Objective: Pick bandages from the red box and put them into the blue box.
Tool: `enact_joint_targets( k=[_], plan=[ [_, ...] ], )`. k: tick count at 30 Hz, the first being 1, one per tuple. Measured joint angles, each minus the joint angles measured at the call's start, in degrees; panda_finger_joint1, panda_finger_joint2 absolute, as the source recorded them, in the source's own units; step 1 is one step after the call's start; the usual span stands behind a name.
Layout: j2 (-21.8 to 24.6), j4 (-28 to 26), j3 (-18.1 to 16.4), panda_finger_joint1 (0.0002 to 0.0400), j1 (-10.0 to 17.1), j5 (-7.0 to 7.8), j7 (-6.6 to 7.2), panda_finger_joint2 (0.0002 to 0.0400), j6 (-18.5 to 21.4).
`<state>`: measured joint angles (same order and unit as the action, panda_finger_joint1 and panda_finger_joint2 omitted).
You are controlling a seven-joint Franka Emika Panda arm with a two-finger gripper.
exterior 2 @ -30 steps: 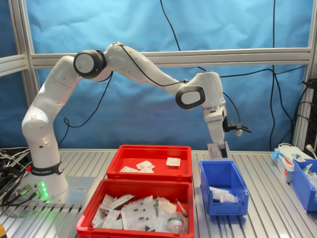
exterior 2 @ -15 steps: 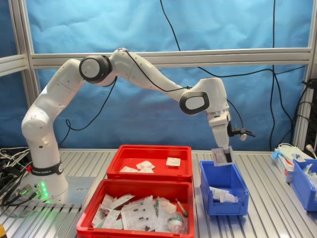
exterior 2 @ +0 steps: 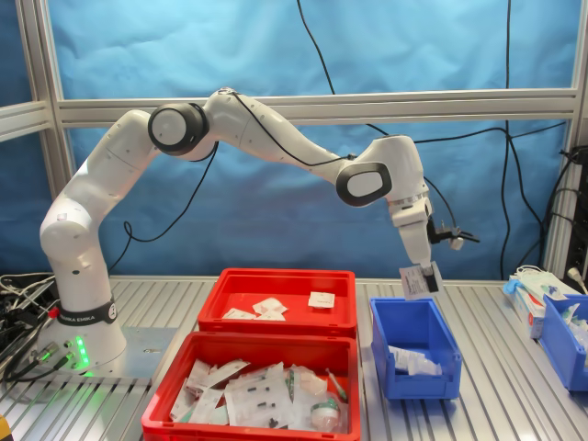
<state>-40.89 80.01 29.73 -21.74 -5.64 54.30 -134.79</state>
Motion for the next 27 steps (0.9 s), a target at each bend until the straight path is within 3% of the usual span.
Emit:
enact_joint_targets(
  k=[7,8,12,13,16,17,20,21,26,27],
  plan=[
    [0.0,-0.21,0.0,0.0061,0.0,0.0,0.0,0.0061,0.1],
    [0.0,-0.23,0.0,0.0094,0.0,0.0,0.0,0.0094,0.11],
    [0.0,-0.26,0.0,0.0094,0.0,0.0,0.0,0.0094,0.13],
    [0.0,-0.27,0.0,0.0145,0.0,0.0,0.0,0.0145,0.14],
    [0.0,-0.28,0.0,0.0145,0.0,0.0,0.0,0.0145,0.14],
    [0.0,-0.28,0.0,0.0195,0.0,0.0,0.0,0.0195,0.14],
    [0.0,-0.29,0.0,0.0195,0.0,0.0,0.0,0.0195,0.21],
    [0.0,-0.3,0.0,0.0245,0.0,0.0,0.0,0.0245,0.31],
    [0.0,-0.36,0.0,0.0245,0.0,0.0,0.0,0.0245,1.81],
    [0.0,-0.37,0.0,0.0295,0.0,0.0,0.0,0.0295,2.38]
  ],
)
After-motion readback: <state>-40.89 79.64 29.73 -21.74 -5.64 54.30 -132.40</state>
